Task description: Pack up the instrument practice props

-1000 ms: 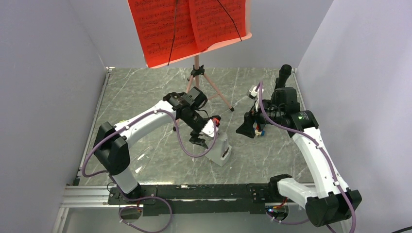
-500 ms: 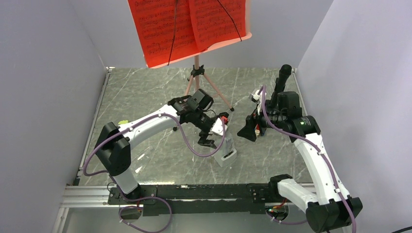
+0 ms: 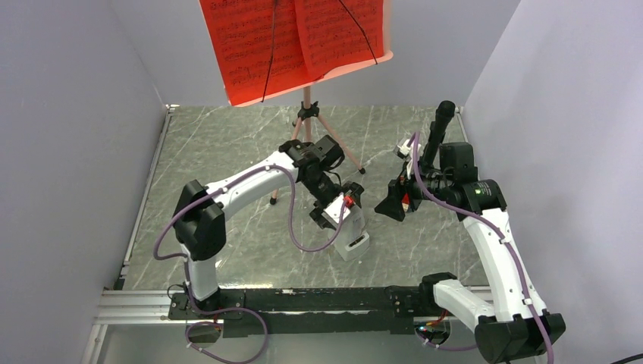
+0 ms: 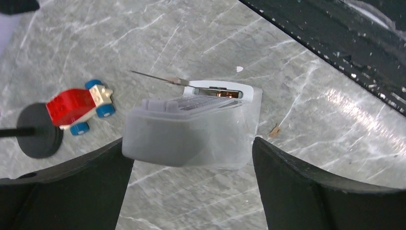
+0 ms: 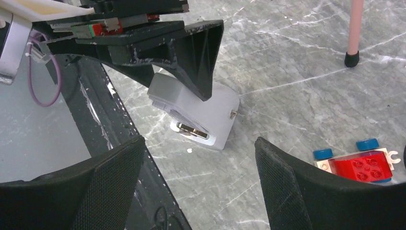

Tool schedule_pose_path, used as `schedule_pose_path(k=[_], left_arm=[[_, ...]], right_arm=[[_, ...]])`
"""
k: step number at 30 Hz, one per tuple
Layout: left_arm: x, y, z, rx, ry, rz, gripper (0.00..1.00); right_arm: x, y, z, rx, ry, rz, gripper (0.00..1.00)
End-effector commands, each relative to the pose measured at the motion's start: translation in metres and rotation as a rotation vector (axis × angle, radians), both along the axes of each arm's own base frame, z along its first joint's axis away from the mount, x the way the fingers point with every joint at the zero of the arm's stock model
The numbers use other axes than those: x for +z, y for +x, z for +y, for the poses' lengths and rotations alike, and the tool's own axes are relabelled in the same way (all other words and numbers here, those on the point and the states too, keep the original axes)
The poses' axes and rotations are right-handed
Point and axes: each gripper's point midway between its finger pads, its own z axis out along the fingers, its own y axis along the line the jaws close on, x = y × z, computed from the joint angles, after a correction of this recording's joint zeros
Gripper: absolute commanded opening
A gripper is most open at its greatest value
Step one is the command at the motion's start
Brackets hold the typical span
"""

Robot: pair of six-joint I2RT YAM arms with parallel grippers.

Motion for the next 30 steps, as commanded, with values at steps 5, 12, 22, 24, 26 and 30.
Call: schedule_pose_path(k=[5, 12, 22, 24, 26, 30], left_arm=[[0.004, -0.027, -0.005, -0.290, -0.019, -0.021, 0.90], [-0.007, -0.034, -0.003, -0.215, 0.081, 0.067, 0.61], [0.007, -0.010, 0.016, 0.306, 0.141, 0.161, 0.01], [0.012, -0.002, 0.024, 0.416, 0.119, 0.177, 0.01], [0.017, 0.007, 0.037, 0.515, 0.091, 0.183, 0.01], [0.013, 0.022, 0.072, 0.705, 0.041, 0.241, 0.01]], right_arm=[[0.005, -0.008, 0.000, 0.017, 0.024, -0.010, 0.86], [-0.001, -0.016, -0.005, 0.008, 0.010, 0.006, 0.86], [-0.017, -0.027, 0.002, 0.150, 0.021, -0.067, 0.83], [-0.020, -0.031, 0.005, 0.236, 0.022, -0.129, 0.80], [-0.027, -0.022, 0.006, 0.257, 0.002, -0.193, 0.76], [-0.039, 0.000, 0.015, 0.269, -0.013, -0.248, 0.71]])
